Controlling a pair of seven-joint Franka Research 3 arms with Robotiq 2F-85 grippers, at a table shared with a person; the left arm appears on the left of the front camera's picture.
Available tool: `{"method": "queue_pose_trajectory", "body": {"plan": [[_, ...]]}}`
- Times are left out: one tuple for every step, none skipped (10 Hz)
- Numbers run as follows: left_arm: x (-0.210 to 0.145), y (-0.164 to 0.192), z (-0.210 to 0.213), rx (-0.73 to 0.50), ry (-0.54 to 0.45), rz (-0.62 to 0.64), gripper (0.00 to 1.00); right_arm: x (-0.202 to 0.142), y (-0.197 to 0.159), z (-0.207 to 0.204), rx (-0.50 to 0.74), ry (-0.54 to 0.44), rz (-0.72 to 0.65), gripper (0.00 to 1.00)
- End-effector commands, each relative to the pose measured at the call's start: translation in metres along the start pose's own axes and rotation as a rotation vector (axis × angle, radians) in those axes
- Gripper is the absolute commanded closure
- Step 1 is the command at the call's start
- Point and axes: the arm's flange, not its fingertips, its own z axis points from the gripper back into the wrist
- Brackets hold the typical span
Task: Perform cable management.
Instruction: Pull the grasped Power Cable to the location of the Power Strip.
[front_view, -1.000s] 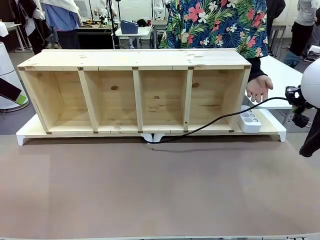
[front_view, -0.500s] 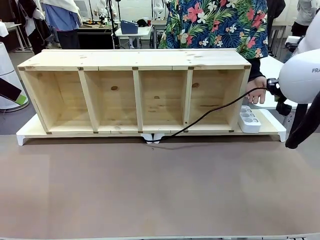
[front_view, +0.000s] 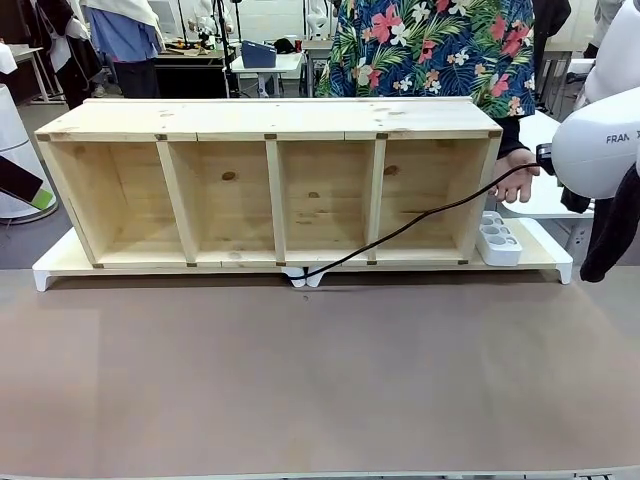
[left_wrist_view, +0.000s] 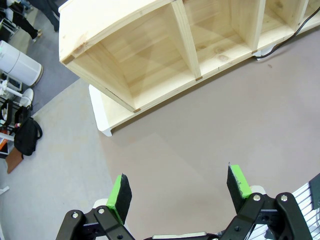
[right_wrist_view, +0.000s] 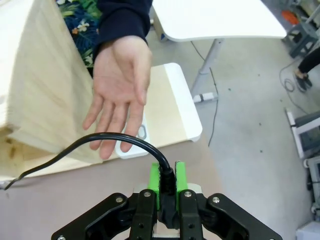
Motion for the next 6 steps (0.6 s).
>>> {"method": "queue_pose_trajectory", "body": {"plan": [[0.0, 0.001, 0.001, 0.0, -0.005, -0.011, 0.0, 0.016, 0.006, -0.013, -0.032, -0.021, -0.023, 0.85], [0.0, 0.001, 0.001, 0.0, -0.005, -0.011, 0.0, 0.021, 0.008, -0.015, -0.033, -0.023, -0.022, 0.85], [0.0, 0.001, 0.001, 0.0, -0.005, -0.011, 0.0, 0.024, 0.012, -0.016, -0.03, -0.022, -0.015, 0.85], [0.0, 0.001, 0.001, 0.0, -0.005, -0.011, 0.0, 0.023, 0.017, -0.016, -0.025, -0.025, 0.0, 0.85], [0.0, 0.001, 0.001, 0.0, -0.005, -0.011, 0.0, 0.024, 0.018, -0.016, -0.024, -0.027, -0.003, 0.85], [0.0, 0.001, 0.001, 0.0, -0.005, -0.011, 0.0, 0.024, 0.016, -0.015, -0.027, -0.023, -0.042, 0.85]]}}
